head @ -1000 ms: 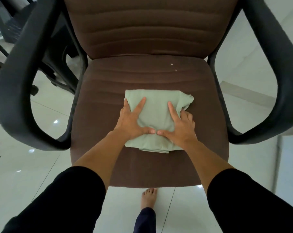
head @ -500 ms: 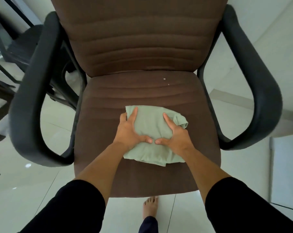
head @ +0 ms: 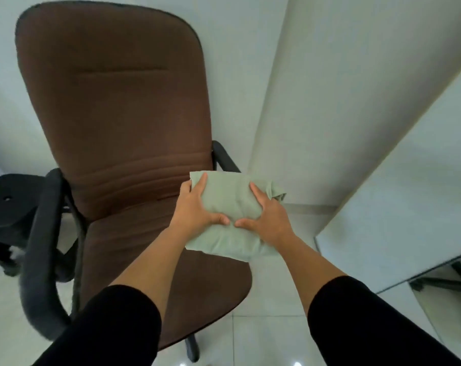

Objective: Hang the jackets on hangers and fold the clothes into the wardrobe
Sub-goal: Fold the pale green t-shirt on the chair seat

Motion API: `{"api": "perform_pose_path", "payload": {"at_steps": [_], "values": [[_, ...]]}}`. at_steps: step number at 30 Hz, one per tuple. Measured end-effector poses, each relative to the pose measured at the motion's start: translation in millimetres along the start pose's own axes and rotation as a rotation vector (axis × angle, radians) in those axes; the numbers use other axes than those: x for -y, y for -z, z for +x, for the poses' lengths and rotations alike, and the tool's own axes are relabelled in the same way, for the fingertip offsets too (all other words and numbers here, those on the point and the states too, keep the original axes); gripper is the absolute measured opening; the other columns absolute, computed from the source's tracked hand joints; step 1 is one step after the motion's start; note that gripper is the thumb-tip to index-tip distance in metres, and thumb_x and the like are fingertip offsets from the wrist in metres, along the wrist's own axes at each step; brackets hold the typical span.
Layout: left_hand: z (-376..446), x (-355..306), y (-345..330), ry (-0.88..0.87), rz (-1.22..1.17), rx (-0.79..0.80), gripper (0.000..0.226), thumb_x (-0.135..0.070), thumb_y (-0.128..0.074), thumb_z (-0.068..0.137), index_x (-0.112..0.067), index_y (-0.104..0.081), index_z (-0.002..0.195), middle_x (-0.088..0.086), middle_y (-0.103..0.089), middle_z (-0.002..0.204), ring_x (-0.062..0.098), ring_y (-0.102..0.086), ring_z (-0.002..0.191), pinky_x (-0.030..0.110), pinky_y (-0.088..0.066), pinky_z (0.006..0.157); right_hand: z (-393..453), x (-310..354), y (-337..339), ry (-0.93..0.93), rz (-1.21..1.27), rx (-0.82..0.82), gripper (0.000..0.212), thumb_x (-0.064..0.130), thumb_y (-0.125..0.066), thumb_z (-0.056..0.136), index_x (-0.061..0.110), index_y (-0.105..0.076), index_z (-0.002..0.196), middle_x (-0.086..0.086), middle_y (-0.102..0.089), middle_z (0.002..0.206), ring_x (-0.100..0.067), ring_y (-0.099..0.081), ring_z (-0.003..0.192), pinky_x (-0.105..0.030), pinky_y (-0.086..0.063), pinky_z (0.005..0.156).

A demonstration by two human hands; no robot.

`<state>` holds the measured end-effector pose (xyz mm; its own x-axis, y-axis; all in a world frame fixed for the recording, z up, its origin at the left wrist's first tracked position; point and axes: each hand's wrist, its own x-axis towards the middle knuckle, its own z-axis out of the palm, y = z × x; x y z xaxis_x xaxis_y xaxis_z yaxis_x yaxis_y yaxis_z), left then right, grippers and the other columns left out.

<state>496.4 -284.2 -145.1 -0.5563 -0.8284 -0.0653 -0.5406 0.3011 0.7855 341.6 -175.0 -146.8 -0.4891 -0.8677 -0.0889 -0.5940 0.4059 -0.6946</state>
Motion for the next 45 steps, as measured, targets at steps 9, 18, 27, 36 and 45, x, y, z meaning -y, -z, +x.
{"api": "perform_pose_path", "payload": {"at_steps": [9,18,27,36,45], "values": [[-133,-211,-121,-0.422,-0.012,0.262,0.125,-0.041,-0.09,0.048,-0.023,-0.02,0.149,0.013,-0.02,0.147,0.026,-0.023,0.139,0.03,-0.021,0.113,-241,-69,194,-0.289,-0.056,-0.425,0.105,0.048,-0.081,0.064,0.035,-0.02,0.148,-0.011,-0.037,0.144,-0.028,-0.035,0.133,-0.035,-0.031,0.107],[-297,-354,-275,-0.815,0.025,0.669,0.124,-0.044,-0.089,0.049,-0.023,-0.02,0.149,0.013,-0.023,0.145,0.028,-0.027,0.136,0.032,-0.025,0.111,-490,-147,274,-0.707,-0.048,-0.824,0.105,0.046,-0.082,0.063,0.032,-0.023,0.148,-0.018,-0.039,0.14,-0.031,-0.036,0.132,-0.033,-0.03,0.108],[-420,-414,-391,-1.077,0.081,1.01,0.124,-0.049,-0.086,0.052,-0.026,-0.014,0.15,0.011,-0.018,0.147,0.029,-0.025,0.135,0.037,-0.025,0.112,-634,-204,277,-1.044,0.064,-1.074,0.105,0.048,-0.082,0.062,0.038,-0.021,0.147,-0.011,-0.039,0.138,-0.028,-0.04,0.127,-0.037,-0.036,0.107],[-474,-400,-542,-1.019,0.145,1.208,0.123,-0.042,-0.088,0.053,-0.027,-0.014,0.15,0.01,-0.013,0.15,0.027,-0.021,0.139,0.031,-0.021,0.113,-694,-334,267,-1.206,0.131,-1.031,0.102,0.046,-0.079,0.067,0.035,-0.018,0.149,-0.012,-0.031,0.144,-0.028,-0.034,0.132,-0.033,-0.03,0.107],[-488,-390,-718,-0.99,0.233,1.163,0.121,-0.041,-0.087,0.054,-0.028,-0.015,0.15,0.011,-0.009,0.153,0.029,-0.018,0.141,0.036,-0.023,0.115,-713,-513,273,-1.235,0.141,-1.007,0.101,0.049,-0.077,0.068,0.036,-0.017,0.148,-0.014,-0.025,0.151,-0.031,-0.028,0.138,-0.039,-0.031,0.112]]}}
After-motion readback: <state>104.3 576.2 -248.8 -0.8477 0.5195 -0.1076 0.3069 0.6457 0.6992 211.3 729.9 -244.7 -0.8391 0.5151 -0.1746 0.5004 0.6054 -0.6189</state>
